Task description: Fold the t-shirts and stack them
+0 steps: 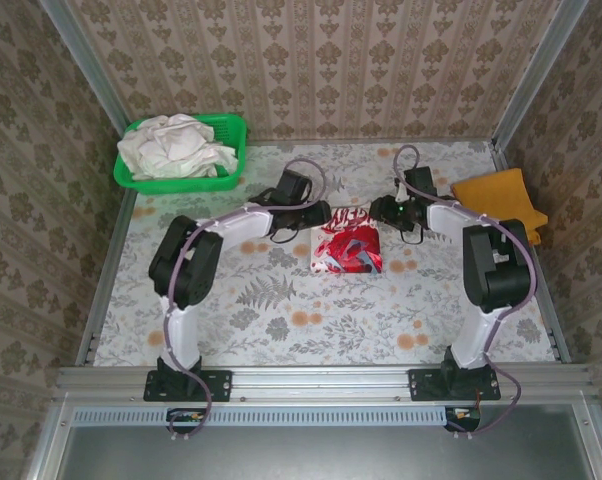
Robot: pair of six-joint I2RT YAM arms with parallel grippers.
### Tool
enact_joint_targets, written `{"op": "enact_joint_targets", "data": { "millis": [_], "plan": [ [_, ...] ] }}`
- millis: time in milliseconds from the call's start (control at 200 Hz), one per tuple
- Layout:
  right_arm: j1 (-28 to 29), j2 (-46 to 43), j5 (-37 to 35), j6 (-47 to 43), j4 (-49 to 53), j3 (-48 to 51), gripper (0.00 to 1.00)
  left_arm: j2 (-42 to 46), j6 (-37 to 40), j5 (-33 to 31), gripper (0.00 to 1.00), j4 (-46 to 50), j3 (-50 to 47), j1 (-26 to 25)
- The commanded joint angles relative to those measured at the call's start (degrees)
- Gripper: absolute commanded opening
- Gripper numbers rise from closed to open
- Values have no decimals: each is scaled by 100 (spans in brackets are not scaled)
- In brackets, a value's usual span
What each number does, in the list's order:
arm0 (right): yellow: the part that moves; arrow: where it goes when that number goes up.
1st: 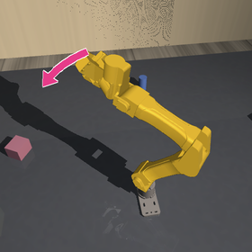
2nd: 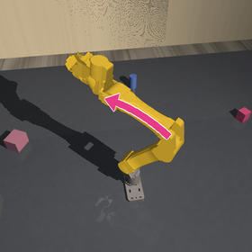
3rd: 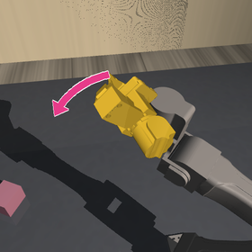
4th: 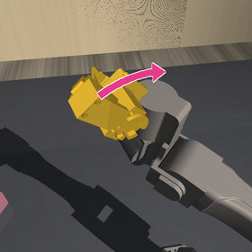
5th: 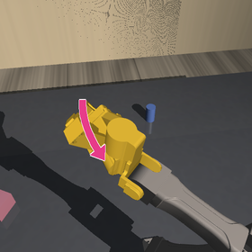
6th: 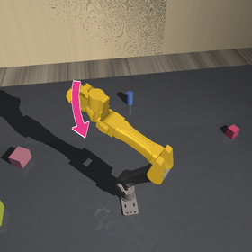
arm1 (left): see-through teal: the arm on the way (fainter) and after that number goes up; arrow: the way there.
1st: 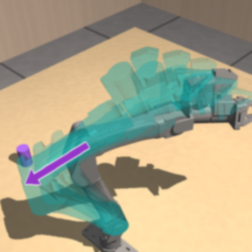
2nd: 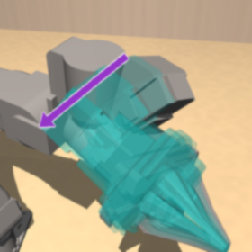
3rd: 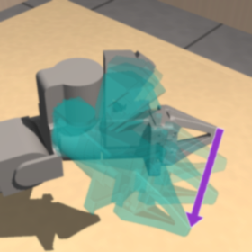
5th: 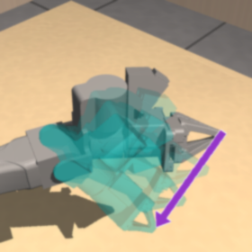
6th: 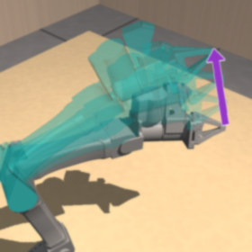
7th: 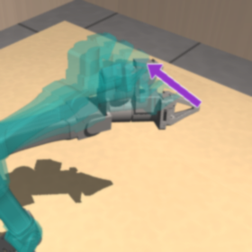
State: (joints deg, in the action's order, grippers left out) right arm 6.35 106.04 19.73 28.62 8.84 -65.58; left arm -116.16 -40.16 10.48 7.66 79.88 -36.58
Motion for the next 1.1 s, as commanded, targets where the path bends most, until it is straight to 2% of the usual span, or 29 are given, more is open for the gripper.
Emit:
{"op": "enact_joint_targets", "data": {
  "millis": [0,120,230,305,395,525,555,585,600,605,615,665,750,800,860,1095],
  "plan": [
    [-20,327,709,347,-209,-354,48,-249,-15,-37,43,552,371,-3],
    [-28,555,946,470,-346,-525,31,-379,18,-99,19,679,542,10],
    [-46,611,1000,474,-449,-640,18,-425,47,-130,4,719,546,45],
    [-50,559,1015,495,-630,-603,8,-455,61,-125,0,705,520,84],
    [-46,476,1117,549,-1016,-482,0,-484,75,-108,0,672,474,131],
    [-46,395,873,491,-1152,-309,0,-595,81,-14,0,625,478,160],
    [-46,373,750,442,-1092,-280,4,-616,81,-4,0,605,485,160],
    [-46,344,619,405,-1075,-220,17,-635,81,6,0,594,484,160],
    [-46,318,570,388,-1088,-167,27,-644,83,21,0,589,477,160],
    [-46,318,570,388,-1088,-167,27,-644,81,27,0,588,477,160],
    [-46,282,540,370,-1117,-121,34,-645,79,36,0,583,476,160],
    [-44,151,481,311,-1234,70,54,-645,71,72,2,536,451,158],
    [-42,-151,440,176,-1349,406,72,-619,74,112,4,482,432,151],
    [-46,-290,531,66,-1314,577,78,-602,72,113,5,463,424,143],
    [-29,-415,647,-9,-1278,765,81,-601,64,112,5,447,415,142],
    [229,-662,870,-208,-1315,1460,80,-627,26,156,5,372,359,107]
  ]
}}
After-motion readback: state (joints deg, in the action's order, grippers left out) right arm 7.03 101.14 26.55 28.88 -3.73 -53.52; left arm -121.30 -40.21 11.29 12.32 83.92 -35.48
